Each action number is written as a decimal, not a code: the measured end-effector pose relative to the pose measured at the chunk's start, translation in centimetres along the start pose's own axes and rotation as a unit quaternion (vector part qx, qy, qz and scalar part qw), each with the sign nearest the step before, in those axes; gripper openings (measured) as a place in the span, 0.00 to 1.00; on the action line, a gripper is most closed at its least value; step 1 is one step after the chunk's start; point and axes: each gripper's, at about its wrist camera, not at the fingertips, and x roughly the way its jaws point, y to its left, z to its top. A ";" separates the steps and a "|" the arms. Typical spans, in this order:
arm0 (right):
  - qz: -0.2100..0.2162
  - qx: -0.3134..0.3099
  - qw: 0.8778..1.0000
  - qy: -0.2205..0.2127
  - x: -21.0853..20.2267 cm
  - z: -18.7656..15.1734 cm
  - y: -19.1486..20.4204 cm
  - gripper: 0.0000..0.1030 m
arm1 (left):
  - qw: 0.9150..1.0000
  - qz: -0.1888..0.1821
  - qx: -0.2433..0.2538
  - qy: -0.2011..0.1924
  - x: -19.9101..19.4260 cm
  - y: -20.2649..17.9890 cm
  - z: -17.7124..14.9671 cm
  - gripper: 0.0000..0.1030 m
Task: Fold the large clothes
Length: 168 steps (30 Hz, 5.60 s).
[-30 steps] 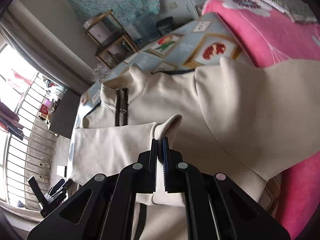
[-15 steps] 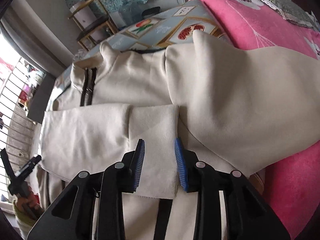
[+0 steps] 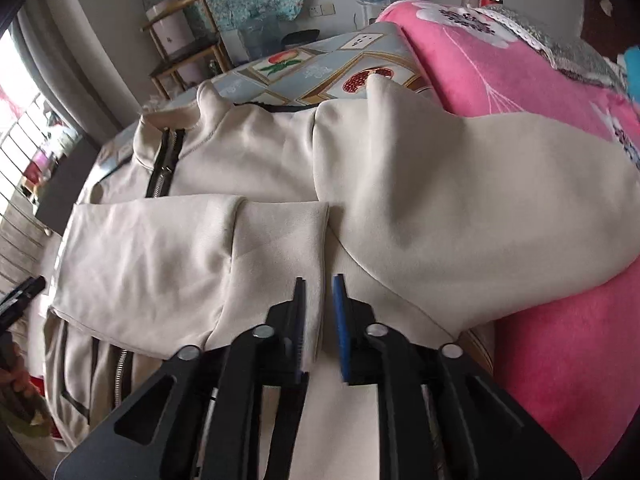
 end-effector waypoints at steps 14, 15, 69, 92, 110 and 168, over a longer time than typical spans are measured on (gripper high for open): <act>0.010 0.257 0.961 -0.104 -9.9 -2.9 -21.0 0.51 | 0.999 -0.001 0.026 0.041 5.7 -3.9 -1.1 0.85; 0.008 0.282 0.953 -0.110 -10.0 -3.0 -23.1 0.51 | 0.999 0.002 0.027 0.040 5.7 -4.0 -1.1 0.87; 0.189 -0.101 0.972 -0.099 -5.9 5.9 18.6 0.13 | 0.998 -0.061 0.005 -0.004 -1.0 0.6 -2.6 0.93; 0.156 0.042 0.986 -0.032 -6.2 -2.5 1.1 0.52 | 0.986 -0.144 -0.045 0.072 7.4 -1.3 3.1 0.30; 0.103 0.082 0.990 -0.055 -5.9 -0.4 -5.3 0.52 | 0.997 -0.055 -0.051 0.009 2.1 2.8 3.9 0.03; 0.012 -0.084 0.996 0.010 -1.6 -2.5 5.6 0.58 | 0.997 -0.050 0.047 0.025 0.9 -0.3 -2.2 0.16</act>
